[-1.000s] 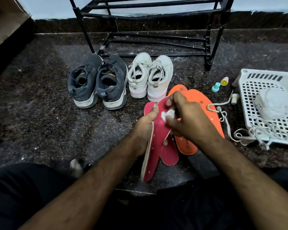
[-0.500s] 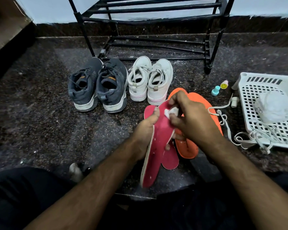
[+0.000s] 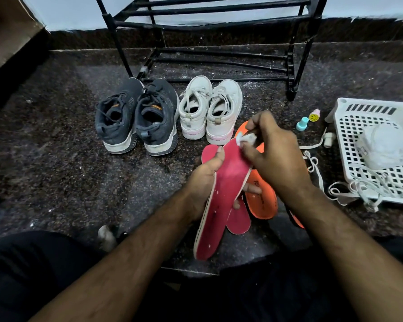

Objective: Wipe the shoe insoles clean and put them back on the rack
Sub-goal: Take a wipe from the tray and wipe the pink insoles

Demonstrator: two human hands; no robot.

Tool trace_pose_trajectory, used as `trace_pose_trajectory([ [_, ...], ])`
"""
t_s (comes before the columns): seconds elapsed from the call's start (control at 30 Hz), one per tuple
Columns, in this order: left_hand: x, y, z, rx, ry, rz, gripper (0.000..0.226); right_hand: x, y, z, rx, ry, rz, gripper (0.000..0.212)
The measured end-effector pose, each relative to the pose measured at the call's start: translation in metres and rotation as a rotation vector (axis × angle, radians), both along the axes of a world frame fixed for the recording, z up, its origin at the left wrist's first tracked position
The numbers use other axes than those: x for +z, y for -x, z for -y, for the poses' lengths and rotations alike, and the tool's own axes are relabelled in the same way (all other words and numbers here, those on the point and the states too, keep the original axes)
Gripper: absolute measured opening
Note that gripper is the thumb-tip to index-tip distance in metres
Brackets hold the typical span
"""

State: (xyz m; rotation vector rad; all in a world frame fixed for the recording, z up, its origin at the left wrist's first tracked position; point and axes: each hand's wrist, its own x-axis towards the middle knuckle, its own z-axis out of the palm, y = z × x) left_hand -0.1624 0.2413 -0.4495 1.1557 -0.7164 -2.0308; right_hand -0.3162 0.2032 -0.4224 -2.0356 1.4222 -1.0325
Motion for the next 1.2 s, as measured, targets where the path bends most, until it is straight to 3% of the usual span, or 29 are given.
trace_pose_trajectory([
  [0.13, 0.002, -0.003, 0.004, 0.110, -0.028, -0.093, 0.065, -0.005, -0.018, -0.024, 0.354, -0.166, 0.017, 0.039],
  [0.2, -0.003, -0.005, 0.005, 0.127, -0.016, -0.066, 0.063, -0.006, -0.015, -0.022, 0.409, -0.195, -0.038, 0.040],
  [0.4, -0.002, -0.003, 0.002, 0.043, 0.010, -0.018, 0.064, 0.000, 0.004, 0.000, 0.030, -0.037, -0.097, 0.037],
  [0.6, -0.007, 0.001, 0.004, 0.167, 0.001, -0.048, 0.066, -0.010, -0.014, -0.024, 0.323, -0.166, -0.119, 0.041],
  [0.83, -0.005, 0.000, 0.003, 0.104, 0.004, 0.028, 0.064, -0.006, 0.004, 0.004, 0.008, -0.010, -0.089, 0.035],
  [1.07, -0.001, 0.000, 0.007, 0.247, -0.042, -0.079, 0.063, -0.008, -0.016, -0.022, 0.451, -0.213, -0.043, 0.037],
  [1.2, -0.010, -0.002, 0.004, 0.092, -0.007, 0.028, 0.065, -0.007, -0.001, -0.002, 0.157, -0.073, -0.100, 0.033],
])
